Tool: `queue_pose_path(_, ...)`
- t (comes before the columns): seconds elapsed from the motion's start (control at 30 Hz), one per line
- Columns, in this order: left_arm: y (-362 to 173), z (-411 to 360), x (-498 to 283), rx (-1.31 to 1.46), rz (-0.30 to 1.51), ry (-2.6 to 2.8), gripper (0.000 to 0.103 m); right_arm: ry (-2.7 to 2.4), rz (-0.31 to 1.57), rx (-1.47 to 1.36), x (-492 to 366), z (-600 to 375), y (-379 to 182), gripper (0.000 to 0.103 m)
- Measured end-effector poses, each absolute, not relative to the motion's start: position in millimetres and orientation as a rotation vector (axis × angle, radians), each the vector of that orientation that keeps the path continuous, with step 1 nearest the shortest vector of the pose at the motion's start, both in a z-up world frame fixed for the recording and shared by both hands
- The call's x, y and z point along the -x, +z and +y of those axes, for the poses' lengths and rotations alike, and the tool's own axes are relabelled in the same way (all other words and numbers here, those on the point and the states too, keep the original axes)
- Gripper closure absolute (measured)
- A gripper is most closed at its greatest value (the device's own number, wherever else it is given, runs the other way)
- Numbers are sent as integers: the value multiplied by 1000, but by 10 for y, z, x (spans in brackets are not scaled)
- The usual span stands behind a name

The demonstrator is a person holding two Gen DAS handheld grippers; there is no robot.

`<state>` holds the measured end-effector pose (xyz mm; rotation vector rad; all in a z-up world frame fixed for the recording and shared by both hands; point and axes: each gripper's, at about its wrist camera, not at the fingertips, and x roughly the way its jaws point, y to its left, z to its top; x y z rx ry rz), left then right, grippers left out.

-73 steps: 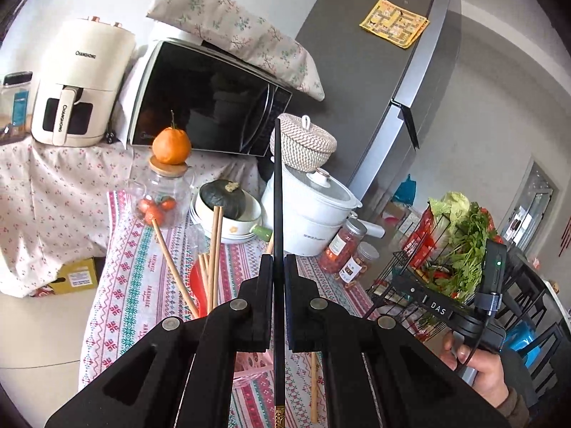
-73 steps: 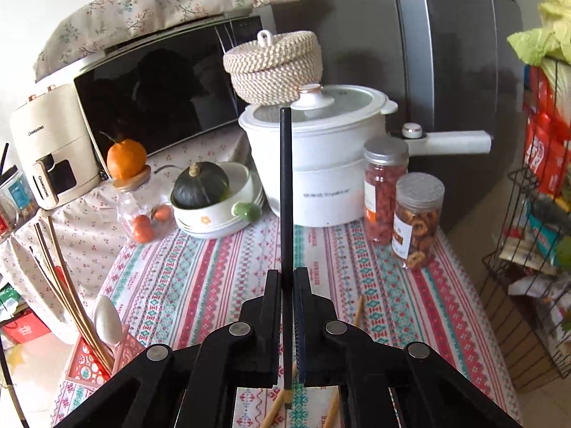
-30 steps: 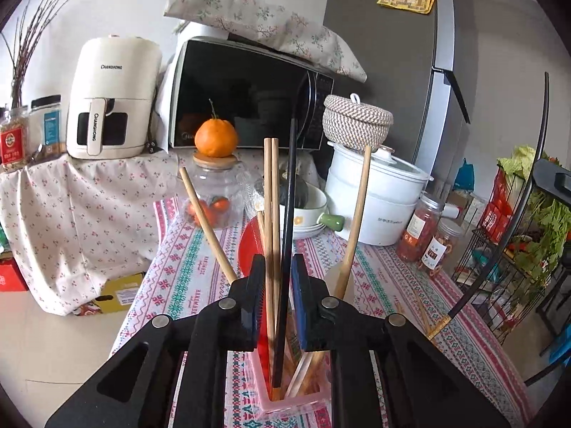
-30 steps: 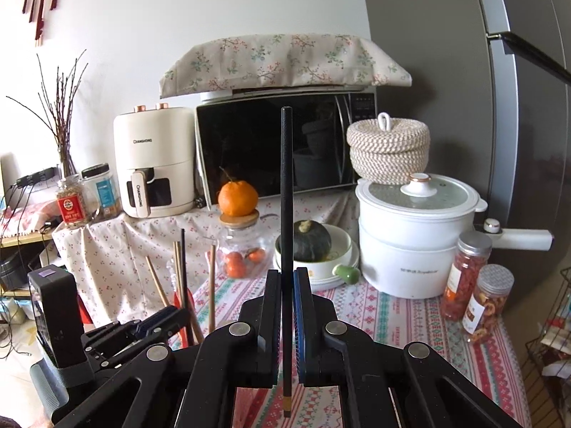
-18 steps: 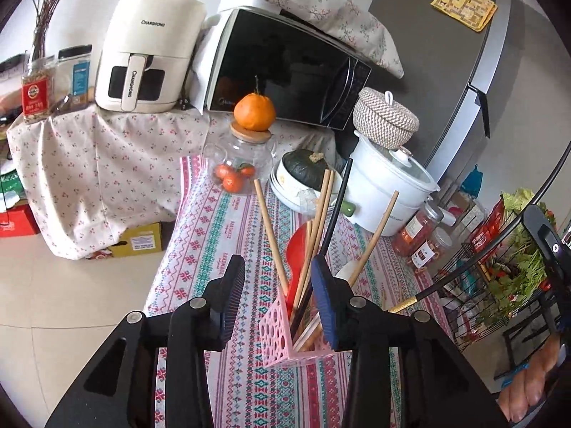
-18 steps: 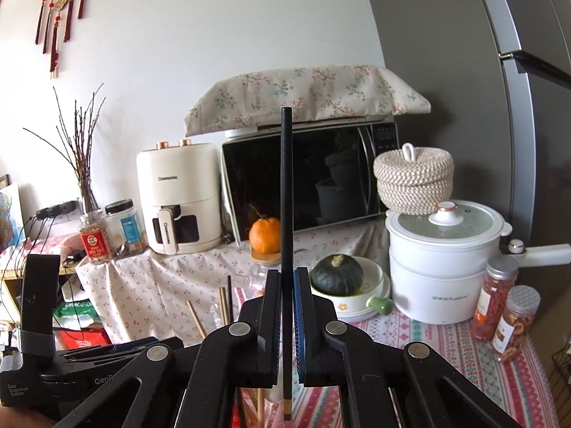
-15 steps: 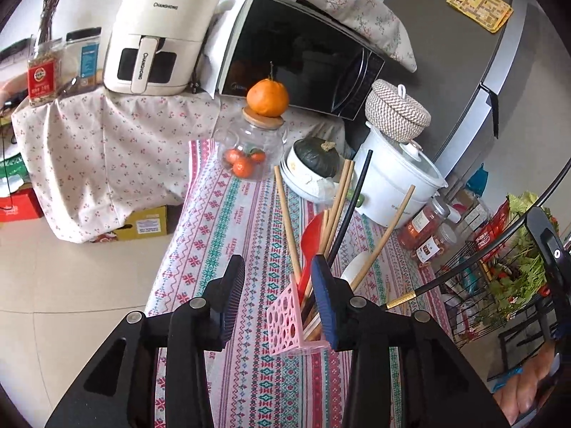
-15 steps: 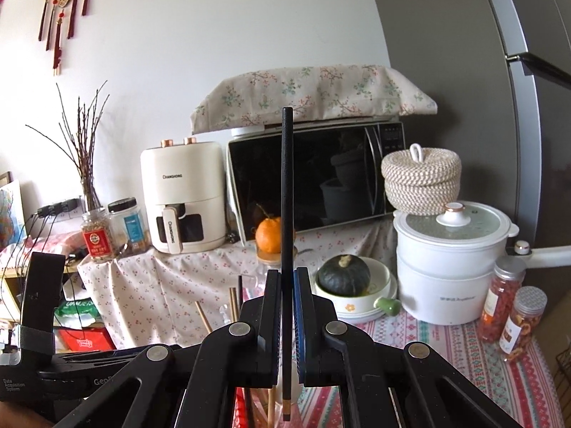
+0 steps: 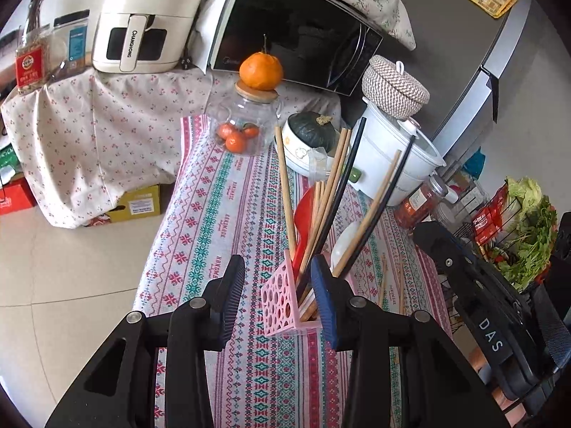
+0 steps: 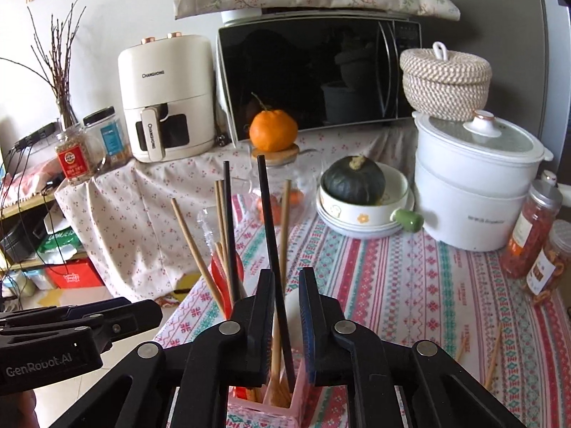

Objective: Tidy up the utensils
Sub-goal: 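Open both tools and withdraw them from the basket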

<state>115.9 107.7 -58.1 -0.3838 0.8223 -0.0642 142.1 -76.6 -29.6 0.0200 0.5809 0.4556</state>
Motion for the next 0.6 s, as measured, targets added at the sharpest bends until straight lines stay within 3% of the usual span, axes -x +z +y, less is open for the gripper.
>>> queue_pose_path(0.2,-545,959,-1123,362,820,-99,62,427,612,-91,-1402,-1194,-215,67)
queue_pose_path(0.6,-617,280,-964,222,868,-209,62,230,942,-356,-1461,-2461,-800,64)
